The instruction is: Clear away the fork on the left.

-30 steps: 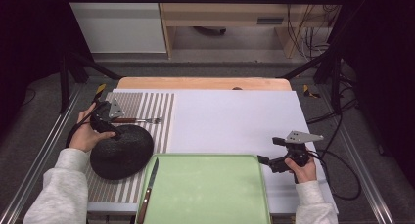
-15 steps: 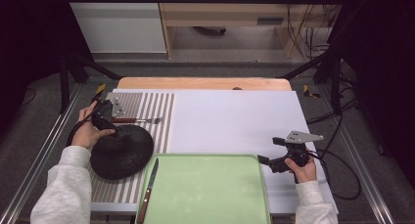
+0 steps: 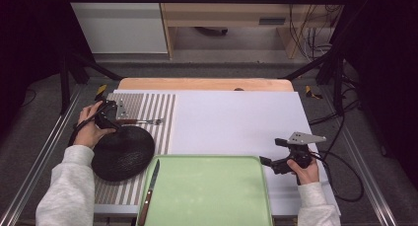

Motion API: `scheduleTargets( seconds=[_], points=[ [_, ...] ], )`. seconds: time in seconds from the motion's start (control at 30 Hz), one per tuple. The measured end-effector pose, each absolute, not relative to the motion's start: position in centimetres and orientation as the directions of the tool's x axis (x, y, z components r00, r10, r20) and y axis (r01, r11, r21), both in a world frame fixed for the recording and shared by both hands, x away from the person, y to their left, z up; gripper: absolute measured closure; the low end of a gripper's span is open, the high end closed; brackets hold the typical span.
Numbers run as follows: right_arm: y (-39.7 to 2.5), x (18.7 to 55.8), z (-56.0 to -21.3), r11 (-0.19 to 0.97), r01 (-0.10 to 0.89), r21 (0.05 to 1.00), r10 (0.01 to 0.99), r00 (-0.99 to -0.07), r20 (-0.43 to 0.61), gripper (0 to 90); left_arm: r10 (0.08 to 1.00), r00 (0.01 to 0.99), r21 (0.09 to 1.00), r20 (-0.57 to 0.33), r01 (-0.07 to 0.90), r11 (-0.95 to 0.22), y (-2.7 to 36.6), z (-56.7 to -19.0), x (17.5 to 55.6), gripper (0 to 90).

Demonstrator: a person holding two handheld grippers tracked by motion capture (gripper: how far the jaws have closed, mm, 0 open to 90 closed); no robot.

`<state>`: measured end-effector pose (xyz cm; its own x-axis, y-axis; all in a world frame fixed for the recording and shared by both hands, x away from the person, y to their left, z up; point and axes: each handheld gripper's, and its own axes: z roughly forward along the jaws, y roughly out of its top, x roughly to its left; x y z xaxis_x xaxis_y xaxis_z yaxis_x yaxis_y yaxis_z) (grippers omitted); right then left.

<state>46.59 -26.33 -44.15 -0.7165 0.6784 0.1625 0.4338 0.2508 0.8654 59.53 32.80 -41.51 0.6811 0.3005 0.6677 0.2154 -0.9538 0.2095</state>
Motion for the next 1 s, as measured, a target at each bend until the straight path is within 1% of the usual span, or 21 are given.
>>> scheduleTargets(
  seconds=[0.03, 0.07, 0.13, 0.27, 0.37, 0.4, 0.5, 0.53, 0.6, 0.63, 0.73, 0.77, 0.83, 1.0],
  points=[
    [-26.3, 46.6, -44.2, 0.250, 0.433, 0.866, 0.678, -0.717, 0.163, 0.5, 0.301, 0.681, 0.210, 0.668, 0.215, -0.954, 32.8, -41.5, 59.5, 21.4],
    [-26.3, 46.6, -44.2, 0.250, 0.434, 0.865, 0.679, -0.716, 0.163, 0.5, 0.264, 0.682, 0.172, 0.682, 0.202, -0.964, 32.8, -41.7, 59.7, 23.4],
    [-26.3, 46.6, -44.2, 0.250, 0.435, 0.865, 0.679, -0.716, 0.164, 0.5, 0.267, 0.686, 0.180, 0.677, 0.198, -0.964, 32.8, -41.9, 59.8, 23.9],
    [-26.3, 46.6, -44.2, 0.251, 0.434, 0.865, 0.678, -0.716, 0.163, 0.5, 0.230, 0.701, 0.143, 0.675, 0.182, -0.973, 33.0, -42.2, 60.2, 26.6],
    [-26.3, 46.6, -44.2, 0.250, 0.435, 0.865, 0.678, -0.716, 0.165, 0.5, 0.231, 0.703, 0.134, 0.672, 0.191, -0.972, 33.2, -42.4, 60.3, 28.3],
    [-26.3, 46.6, -44.2, 0.249, 0.435, 0.865, 0.678, -0.716, 0.164, 0.5, 0.220, 0.707, 0.114, 0.672, 0.195, -0.974, 33.4, -42.6, 60.4, 28.4],
    [-26.3, 46.6, -44.2, 0.250, 0.435, 0.865, 0.679, -0.716, 0.164, 0.5, 0.218, 0.712, 0.100, 0.668, 0.204, -0.974, 33.5, -42.8, 60.5, 30.0],
    [-26.3, 46.6, -44.2, 0.251, 0.434, 0.865, 0.679, -0.716, 0.162, 0.5, 0.207, 0.715, 0.096, 0.667, 0.193, -0.976, 33.7, -43.0, 60.5, 32.6],
    [-26.3, 46.6, -44.2, 0.252, 0.434, 0.865, 0.679, -0.716, 0.162, 0.5, 0.204, 0.715, 0.092, 0.669, 0.193, -0.977, 33.8, -43.0, 60.5, 34.4],
    [-26.3, 46.6, -44.2, 0.251, 0.434, 0.865, 0.678, -0.717, 0.162, 0.5, 0.191, 0.711, 0.076, 0.677, 0.190, -0.979, 33.9, -43.2, 60.4, 35.4],
    [-26.3, 46.6, -44.2, 0.249, 0.435, 0.865, 0.678, -0.716, 0.164, 0.5, 0.193, 0.710, 0.084, 0.677, 0.185, -0.979, 34.1, -43.3, 60.5, 37.5],
    [-26.3, 46.6, -44.2, 0.250, 0.434, 0.865, 0.679, -0.716, 0.164, 0.6, 0.193, 0.709, 0.090, 0.678, 0.180, -0.980, 34.2, -43.3, 60.5, 40.3],
    [-26.3, 46.6, -44.2, 0.250, 0.435, 0.865, 0.679, -0.716, 0.164, 0.5, 0.188, 0.712, 0.088, 0.677, 0.175, -0.981, 34.2, -43.4, 60.5, 42.3],
    [-26.3, 46.6, -44.2, 0.250, 0.435, 0.865, 0.679, -0.715, 0.163, 0.5, 0.151, 0.734, 0.049, 0.662, 0.158, -0.986, 34.1, -44.0, 60.6, 46.8]
  ],
)
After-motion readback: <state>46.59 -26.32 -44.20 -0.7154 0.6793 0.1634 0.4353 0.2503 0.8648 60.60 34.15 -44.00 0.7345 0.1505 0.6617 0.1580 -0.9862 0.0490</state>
